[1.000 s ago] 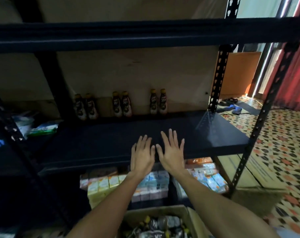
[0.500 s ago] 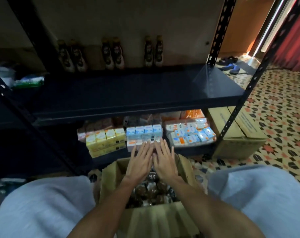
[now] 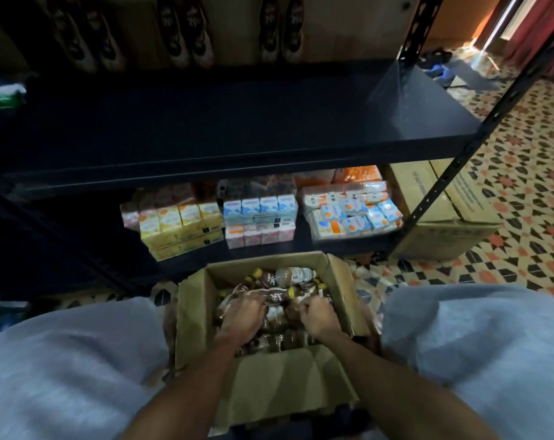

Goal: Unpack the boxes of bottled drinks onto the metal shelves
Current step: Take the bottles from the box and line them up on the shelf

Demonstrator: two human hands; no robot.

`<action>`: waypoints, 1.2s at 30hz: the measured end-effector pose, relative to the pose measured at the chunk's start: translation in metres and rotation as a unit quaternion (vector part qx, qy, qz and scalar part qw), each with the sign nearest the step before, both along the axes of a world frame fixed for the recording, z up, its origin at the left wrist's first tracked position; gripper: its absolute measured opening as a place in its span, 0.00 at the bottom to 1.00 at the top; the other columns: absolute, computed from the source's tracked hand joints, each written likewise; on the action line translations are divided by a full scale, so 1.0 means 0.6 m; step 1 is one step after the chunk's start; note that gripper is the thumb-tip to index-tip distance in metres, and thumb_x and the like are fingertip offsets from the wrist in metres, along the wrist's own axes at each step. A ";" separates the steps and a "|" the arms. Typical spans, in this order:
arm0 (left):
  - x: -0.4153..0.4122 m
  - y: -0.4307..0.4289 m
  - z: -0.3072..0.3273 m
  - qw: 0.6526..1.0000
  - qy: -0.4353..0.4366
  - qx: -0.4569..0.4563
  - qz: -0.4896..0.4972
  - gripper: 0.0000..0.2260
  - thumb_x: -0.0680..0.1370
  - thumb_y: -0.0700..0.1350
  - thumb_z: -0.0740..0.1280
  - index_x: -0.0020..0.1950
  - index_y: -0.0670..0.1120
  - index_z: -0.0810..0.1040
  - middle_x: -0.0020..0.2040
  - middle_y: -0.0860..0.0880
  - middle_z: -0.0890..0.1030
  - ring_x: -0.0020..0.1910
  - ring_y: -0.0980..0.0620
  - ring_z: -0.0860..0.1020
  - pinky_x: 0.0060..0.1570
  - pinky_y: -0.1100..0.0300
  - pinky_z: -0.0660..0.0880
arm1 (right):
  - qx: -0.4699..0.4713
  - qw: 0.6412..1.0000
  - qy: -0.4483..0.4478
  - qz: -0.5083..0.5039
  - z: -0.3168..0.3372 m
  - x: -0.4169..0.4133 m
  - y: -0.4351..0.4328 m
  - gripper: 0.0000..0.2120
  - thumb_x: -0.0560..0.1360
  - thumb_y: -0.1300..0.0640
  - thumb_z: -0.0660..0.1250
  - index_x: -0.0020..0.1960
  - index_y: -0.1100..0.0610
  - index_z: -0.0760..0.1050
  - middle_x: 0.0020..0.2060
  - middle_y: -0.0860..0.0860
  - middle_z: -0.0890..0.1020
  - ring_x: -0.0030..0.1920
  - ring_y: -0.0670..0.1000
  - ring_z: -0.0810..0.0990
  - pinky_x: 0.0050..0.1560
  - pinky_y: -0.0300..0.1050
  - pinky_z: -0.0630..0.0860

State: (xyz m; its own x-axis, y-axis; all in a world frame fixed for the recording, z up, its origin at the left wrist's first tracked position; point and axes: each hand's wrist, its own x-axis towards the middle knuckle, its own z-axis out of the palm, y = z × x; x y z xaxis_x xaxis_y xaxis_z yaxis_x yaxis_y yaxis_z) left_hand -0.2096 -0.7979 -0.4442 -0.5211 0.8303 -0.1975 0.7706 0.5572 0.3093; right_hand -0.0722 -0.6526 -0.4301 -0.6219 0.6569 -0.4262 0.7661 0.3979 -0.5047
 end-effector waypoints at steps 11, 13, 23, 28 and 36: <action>-0.040 0.070 -0.069 0.993 -0.049 -0.102 0.041 0.27 0.79 0.49 0.66 0.77 0.50 0.63 0.73 0.48 0.67 0.71 0.45 0.68 0.71 0.47 0.64 | -0.154 0.938 0.044 -0.308 -0.059 -0.070 0.060 0.14 0.81 0.54 0.65 0.52 0.65 0.82 0.46 0.58 0.84 0.45 0.53 0.79 0.46 0.39 0.70; -0.044 0.075 -0.088 0.990 -0.051 -0.130 0.034 0.31 0.79 0.49 0.67 0.79 0.50 0.59 0.74 0.48 0.65 0.73 0.45 0.66 0.72 0.46 0.60 | -0.181 0.915 0.058 -0.355 -0.076 -0.097 0.075 0.18 0.81 0.48 0.66 0.52 0.64 0.82 0.47 0.58 0.85 0.43 0.54 0.83 0.46 0.41 0.78; -0.063 0.080 -0.138 0.991 -0.031 -0.125 0.037 0.35 0.73 0.56 0.72 0.75 0.50 0.60 0.69 0.47 0.74 0.69 0.46 0.69 0.71 0.45 0.61 | -0.382 0.799 0.061 -0.461 -0.118 -0.199 0.120 0.31 0.74 0.45 0.75 0.70 0.60 0.70 0.55 0.55 0.79 0.50 0.57 0.82 0.42 0.49 0.80; -0.069 0.059 -0.142 0.974 -0.114 -0.180 0.074 0.35 0.71 0.65 0.71 0.70 0.46 0.71 0.71 0.44 0.70 0.69 0.44 0.69 0.67 0.46 0.68 | -0.438 0.754 0.088 -0.481 -0.139 -0.189 0.128 0.27 0.69 0.52 0.79 0.64 0.57 0.74 0.56 0.58 0.81 0.54 0.56 0.81 0.37 0.49 0.79; -0.052 0.034 -0.100 0.889 -0.312 -0.034 0.333 0.11 0.70 0.49 0.78 0.41 0.47 0.78 0.42 0.46 0.83 0.43 0.46 0.83 0.45 0.53 0.81 | -0.434 0.821 0.101 -0.358 -0.106 -0.136 0.090 0.22 0.72 0.61 0.75 0.64 0.61 0.75 0.48 0.58 0.84 0.44 0.57 0.84 0.47 0.57 0.83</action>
State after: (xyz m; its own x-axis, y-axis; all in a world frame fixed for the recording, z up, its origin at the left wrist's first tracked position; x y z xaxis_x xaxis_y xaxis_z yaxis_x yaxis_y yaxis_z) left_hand -0.2408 -0.7775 -0.5039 -0.6638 0.3541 -0.6588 -0.0471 0.8592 0.5094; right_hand -0.1539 -0.5985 -0.4938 -0.3245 0.3893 -0.8620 0.5122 -0.6938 -0.5062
